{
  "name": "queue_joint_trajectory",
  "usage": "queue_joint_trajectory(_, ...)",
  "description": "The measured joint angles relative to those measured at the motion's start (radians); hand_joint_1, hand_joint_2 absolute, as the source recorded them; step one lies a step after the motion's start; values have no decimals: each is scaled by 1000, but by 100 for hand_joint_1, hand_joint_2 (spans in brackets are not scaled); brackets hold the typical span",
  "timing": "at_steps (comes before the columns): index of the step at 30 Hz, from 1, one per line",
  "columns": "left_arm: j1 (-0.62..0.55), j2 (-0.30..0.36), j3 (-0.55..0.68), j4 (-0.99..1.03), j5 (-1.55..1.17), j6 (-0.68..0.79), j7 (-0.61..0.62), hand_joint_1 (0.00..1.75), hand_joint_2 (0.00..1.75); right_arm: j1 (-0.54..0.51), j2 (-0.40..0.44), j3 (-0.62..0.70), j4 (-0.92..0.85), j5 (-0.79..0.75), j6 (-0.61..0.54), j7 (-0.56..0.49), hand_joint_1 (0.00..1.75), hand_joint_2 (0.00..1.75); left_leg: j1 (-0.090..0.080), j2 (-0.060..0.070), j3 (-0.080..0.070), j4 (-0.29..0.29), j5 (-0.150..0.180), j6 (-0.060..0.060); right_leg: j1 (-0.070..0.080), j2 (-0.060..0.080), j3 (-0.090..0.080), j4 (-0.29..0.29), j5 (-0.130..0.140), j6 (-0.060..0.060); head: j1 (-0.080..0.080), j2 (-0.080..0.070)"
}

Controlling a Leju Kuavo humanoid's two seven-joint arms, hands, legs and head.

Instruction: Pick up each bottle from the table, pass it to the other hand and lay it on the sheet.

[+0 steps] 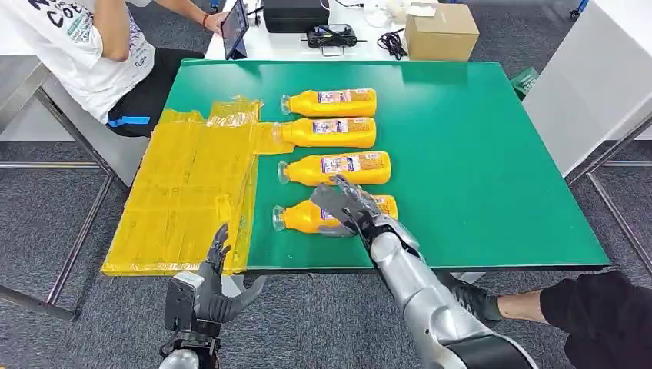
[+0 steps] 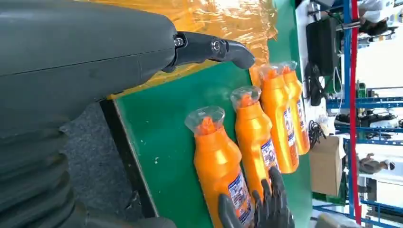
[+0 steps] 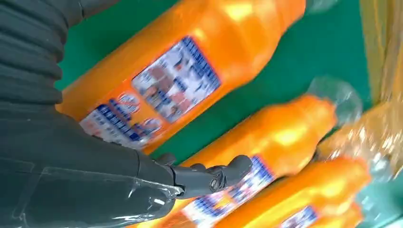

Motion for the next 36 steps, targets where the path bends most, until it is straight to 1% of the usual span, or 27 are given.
queue_joint_trajectory(3,0,0,0,-1,-3,-1,0,0,175,-40,-8,56,34,10,39,-2,0,175,0,0,0,0,0,0,0,0,0,0,0,0,0,0)
queue_joint_trajectory(6,1,0,2,-1,-5,-1,0,0,175,-71,-19,102,55,11,50,-2,0,175,0,0,0,0,0,0,0,0,0,0,0,0,0,0)
queue_joint_trajectory(10,1,0,6,-1,-5,-1,0,0,175,-92,-29,134,75,11,61,-2,0,175,0,0,0,0,0,0,0,0,0,0,0,0,0,0)
queue_joint_trajectory(16,3,0,17,-1,-4,-7,0,0,175,-119,-57,217,98,27,126,-2,0,175,0,0,0,0,0,0,0,0,0,0,0,0,0,0)
queue_joint_trajectory(27,10,-1,25,-12,-2,-21,3,0,175,-129,-160,387,106,-9,135,2,0,175,0,0,0,0,0,0,0,0,0,0,0,0,0,0)
queue_joint_trajectory(31,11,-1,25,-13,-1,-21,5,0,175,-129,-182,423,106,-18,131,5,0,175,0,0,0,0,0,0,0,0,0,0,0,0,0,0)
queue_joint_trajectory(36,14,-2,26,-13,1,-22,13,0,175,-129,-204,465,106,-31,115,36,0,175,0,0,1,0,0,0,0,0,1,0,0,0,0,0)
